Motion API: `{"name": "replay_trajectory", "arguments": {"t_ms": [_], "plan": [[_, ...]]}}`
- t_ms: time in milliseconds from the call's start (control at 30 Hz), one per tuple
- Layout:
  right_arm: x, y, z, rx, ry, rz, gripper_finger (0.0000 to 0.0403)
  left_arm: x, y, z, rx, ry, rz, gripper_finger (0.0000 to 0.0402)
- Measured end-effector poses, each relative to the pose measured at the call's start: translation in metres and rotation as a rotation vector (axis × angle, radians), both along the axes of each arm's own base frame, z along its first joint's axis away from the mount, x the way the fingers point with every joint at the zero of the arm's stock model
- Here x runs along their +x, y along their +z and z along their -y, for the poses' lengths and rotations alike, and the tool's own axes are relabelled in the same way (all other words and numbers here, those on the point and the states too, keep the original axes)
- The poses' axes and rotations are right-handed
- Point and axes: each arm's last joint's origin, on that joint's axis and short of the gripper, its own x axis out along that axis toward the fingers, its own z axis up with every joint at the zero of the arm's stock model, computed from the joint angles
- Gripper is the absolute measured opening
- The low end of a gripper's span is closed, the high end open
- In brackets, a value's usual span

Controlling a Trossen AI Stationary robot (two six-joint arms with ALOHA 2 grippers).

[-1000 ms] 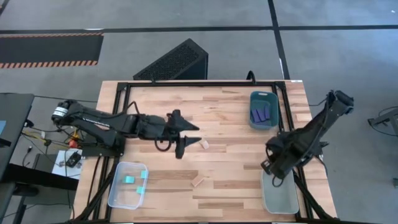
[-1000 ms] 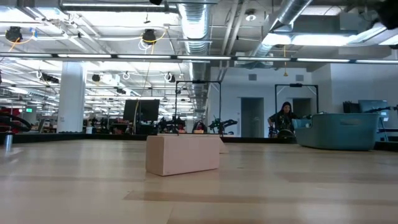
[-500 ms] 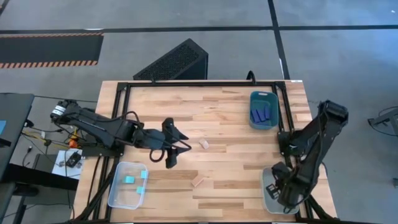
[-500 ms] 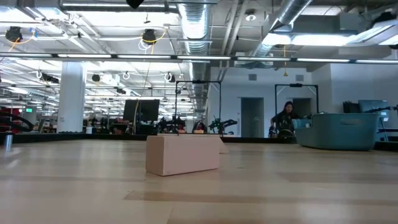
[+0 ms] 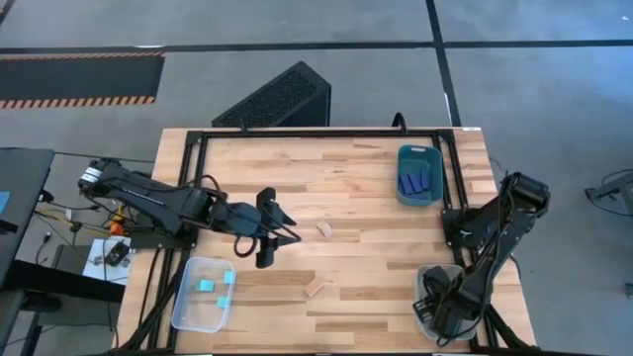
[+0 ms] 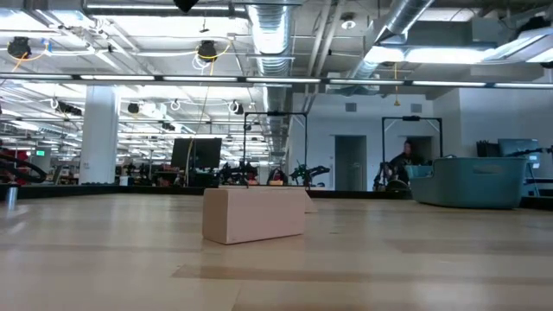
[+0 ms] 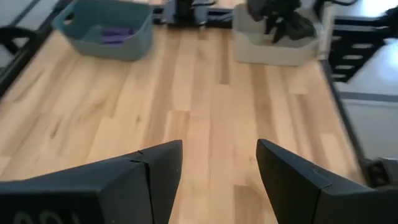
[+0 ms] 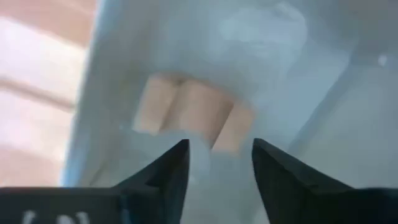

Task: Sort & place blocks by color
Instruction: Put the light brown block into the gray bin

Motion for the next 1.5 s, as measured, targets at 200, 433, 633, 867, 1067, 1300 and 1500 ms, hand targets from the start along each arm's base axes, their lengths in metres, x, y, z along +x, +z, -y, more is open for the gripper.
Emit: {"name": "replay_trajectory", "arguments": {"t_ms": [200, 433, 633, 867, 1067, 1300, 1500], "plan": [[0.010, 0.040, 0.010, -0.125, -0.034, 0.047, 0.0235, -0.012, 0.015, -0.006, 0.033, 0.024, 0.067, 0.0194], [0.085, 0.078, 0.055, -0.435, -0.153, 0.605, 0.0234, -0.008, 0.034, -0.004, -0.019, 0.100, 0.267, 0.0194], [0.164, 0.081, 0.125, -0.516, 0.002, 0.708, 0.0224, -0.007, 0.036, -0.001, -0.015, 0.087, 0.298, 0.0194], [0.210, 0.058, 0.193, -0.522, 0.111, 0.673, 0.0224, -0.024, 0.045, 0.002, -0.095, 0.151, 0.314, 0.0194], [0.239, 0.016, 0.195, -0.441, 0.215, 0.668, 0.0230, -0.041, 0.040, 0.015, -0.087, 0.300, 0.292, 0.0194], [0.251, -0.024, 0.192, -0.441, 0.258, 0.544, 0.0249, -0.051, 0.028, 0.025, -0.118, 0.413, 0.232, 0.0194], [0.264, -0.042, 0.194, -0.383, 0.358, 0.534, 0.0250, -0.053, 0.028, 0.023, -0.121, 0.459, 0.242, 0.0194]]}}
